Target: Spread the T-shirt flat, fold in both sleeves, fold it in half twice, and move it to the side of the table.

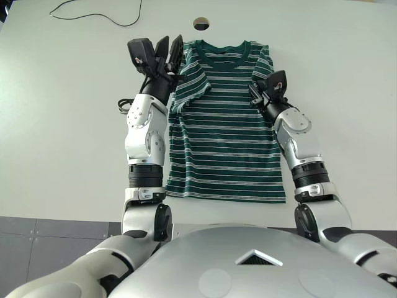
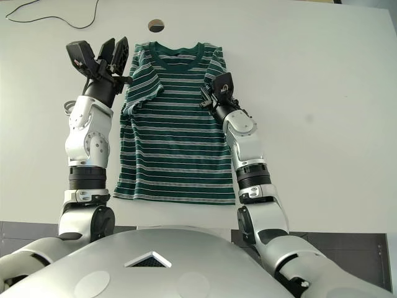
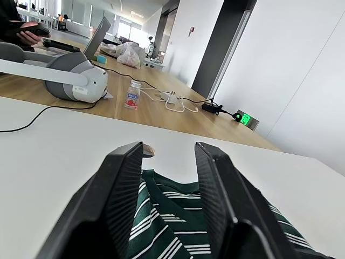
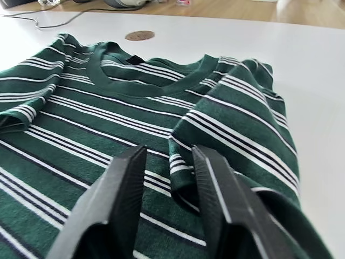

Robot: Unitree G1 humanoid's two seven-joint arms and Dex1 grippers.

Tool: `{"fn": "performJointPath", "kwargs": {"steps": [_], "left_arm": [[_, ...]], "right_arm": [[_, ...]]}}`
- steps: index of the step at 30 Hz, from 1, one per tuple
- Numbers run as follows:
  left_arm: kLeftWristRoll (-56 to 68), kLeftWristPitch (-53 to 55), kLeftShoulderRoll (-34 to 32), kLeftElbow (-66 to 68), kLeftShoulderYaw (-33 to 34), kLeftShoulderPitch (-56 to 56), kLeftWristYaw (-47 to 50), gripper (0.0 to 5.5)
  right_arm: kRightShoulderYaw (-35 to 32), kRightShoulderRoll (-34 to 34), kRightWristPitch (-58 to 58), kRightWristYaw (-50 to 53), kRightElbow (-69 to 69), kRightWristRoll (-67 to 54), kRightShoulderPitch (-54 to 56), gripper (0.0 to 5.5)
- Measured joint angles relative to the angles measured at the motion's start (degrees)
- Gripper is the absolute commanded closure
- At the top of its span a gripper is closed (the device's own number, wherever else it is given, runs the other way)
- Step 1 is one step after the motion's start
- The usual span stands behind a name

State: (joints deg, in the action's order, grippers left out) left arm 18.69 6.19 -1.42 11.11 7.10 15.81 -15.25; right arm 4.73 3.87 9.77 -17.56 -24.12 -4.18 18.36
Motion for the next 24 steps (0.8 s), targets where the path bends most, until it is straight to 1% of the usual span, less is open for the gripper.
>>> {"fn": "performJointPath", "kwargs": {"steps": [4, 7, 10, 13, 14, 16, 18, 21, 23, 24], "left_arm": [[-0.36, -0.23, -0.3, 0.85, -0.01, 0.22, -0.16, 3.71], [-0.91, -0.54, -0.85, 1.44, 0.1, 0.29, -0.28, 3.71], [-1.06, -1.32, -1.16, 2.14, 0.34, 0.34, -0.28, 3.71], [-2.36, -3.32, -1.53, 2.44, 0.2, 0.51, -0.23, 3.71], [-3.18, -4.6, -1.87, 2.54, 0.04, 0.56, -0.25, 3.71], [-6.64, -10.29, -3.81, 2.26, -0.57, 0.44, -0.47, 3.71], [-12.32, -18.28, -7.86, 1.52, -2.64, -0.69, -2.04, 3.71], [-29.44, -31.62, -18.37, 4.6, -7.53, -2.8, 0.54, 3.71], [-39.35, -40.53, -25.34, 8.61, -10.43, -2.85, 3.25, 3.36], [-41.69, -44.55, -28.08, 10.51, -11.56, -2.82, 3.31, 3.31]], "right_arm": [[0.02, 0.37, 1.0, -3.54, 8.31, -2.87, -3.42, 2.79], [-1.0, 1.05, 4.74, -6.98, 14.9, -7.39, -5.75, 2.79], [-1.75, 1.42, 7.62, -9.42, 18.56, -10.83, -7.9, 2.79], [-1.8, 2.55, 5.13, -10.87, 21.6, -11.21, -9.75, 2.79], [-1.75, 3.27, 2.59, -11.22, 22.65, -10.49, -10.34, 2.79], [-1.58, 5.96, -7.71, -11.11, 25.16, -5.61, -11.9, 2.79], [-1.6, 9.81, -18.82, -10.65, 25.78, 0.22, -13.71, 2.79], [-1.82, 18.56, -35.73, -6.66, 21.14, 12.84, -15.22, 2.79], [-1.96, 25.08, -44.76, -4.73, 16.06, 19.63, -15.71, 2.41], [-2.35, 28.05, -47.7, -4.61, 14.11, 20.74, -16.34, 2.34]]}}
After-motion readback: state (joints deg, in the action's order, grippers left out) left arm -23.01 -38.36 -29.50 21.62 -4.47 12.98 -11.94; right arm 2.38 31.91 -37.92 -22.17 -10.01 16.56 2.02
